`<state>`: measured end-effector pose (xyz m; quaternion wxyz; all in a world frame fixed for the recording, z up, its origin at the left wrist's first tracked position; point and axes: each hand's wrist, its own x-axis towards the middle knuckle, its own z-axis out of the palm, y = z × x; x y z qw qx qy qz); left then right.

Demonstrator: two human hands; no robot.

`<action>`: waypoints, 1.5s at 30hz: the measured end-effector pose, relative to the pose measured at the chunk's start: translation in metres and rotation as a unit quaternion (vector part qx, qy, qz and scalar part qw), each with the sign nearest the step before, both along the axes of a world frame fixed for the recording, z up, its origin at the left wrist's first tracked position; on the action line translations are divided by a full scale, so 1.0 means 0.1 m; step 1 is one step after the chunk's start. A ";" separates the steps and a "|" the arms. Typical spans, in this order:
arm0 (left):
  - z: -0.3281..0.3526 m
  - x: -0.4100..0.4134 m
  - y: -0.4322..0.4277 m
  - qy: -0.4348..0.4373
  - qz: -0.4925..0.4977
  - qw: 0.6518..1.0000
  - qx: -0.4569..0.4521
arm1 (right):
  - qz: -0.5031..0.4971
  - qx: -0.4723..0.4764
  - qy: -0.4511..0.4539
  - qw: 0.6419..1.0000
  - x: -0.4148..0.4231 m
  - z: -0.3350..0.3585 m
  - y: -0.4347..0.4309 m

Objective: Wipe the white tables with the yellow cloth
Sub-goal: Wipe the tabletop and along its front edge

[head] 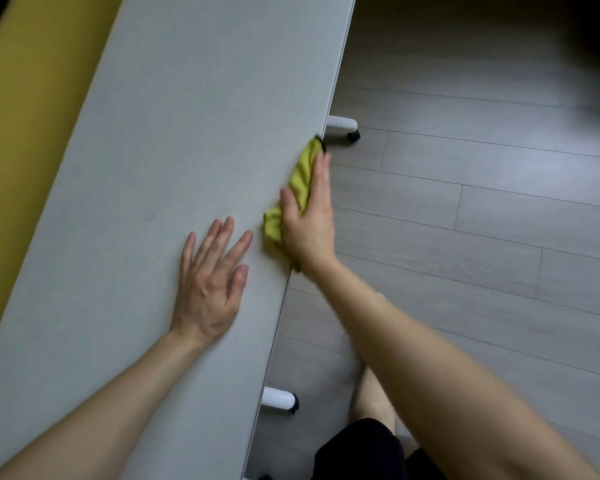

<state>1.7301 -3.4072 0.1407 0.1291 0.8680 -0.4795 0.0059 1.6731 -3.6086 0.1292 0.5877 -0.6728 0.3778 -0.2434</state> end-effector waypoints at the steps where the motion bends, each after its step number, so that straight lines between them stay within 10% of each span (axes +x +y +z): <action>1: -0.02 -0.02 0.00 0.001 0.010 1.000 -0.008 | -0.003 -0.005 0.004 1.000 0.09 0.00 -0.17; 12: -0.10 0.01 0.02 -0.013 0.008 1.000 -0.024 | 0.032 0.029 -0.026 0.999 -1.09 0.04 1.51; 21: -0.11 0.02 0.01 -0.013 0.017 0.999 -0.030 | -0.014 -0.007 -0.020 1.000 0.12 -0.10 -0.14; 30: -0.13 0.02 0.02 -0.010 0.010 0.999 -0.030 | 0.001 0.021 -0.033 0.999 -1.09 0.09 1.66; 39: -0.11 0.02 0.00 -0.010 0.015 1.000 -0.023 | 0.004 -0.008 -0.017 1.000 0.33 -0.12 -0.51; 45: -0.12 0.01 0.02 -0.019 0.010 1.000 -0.020 | 0.011 0.004 -0.052 0.999 -0.60 -0.13 0.92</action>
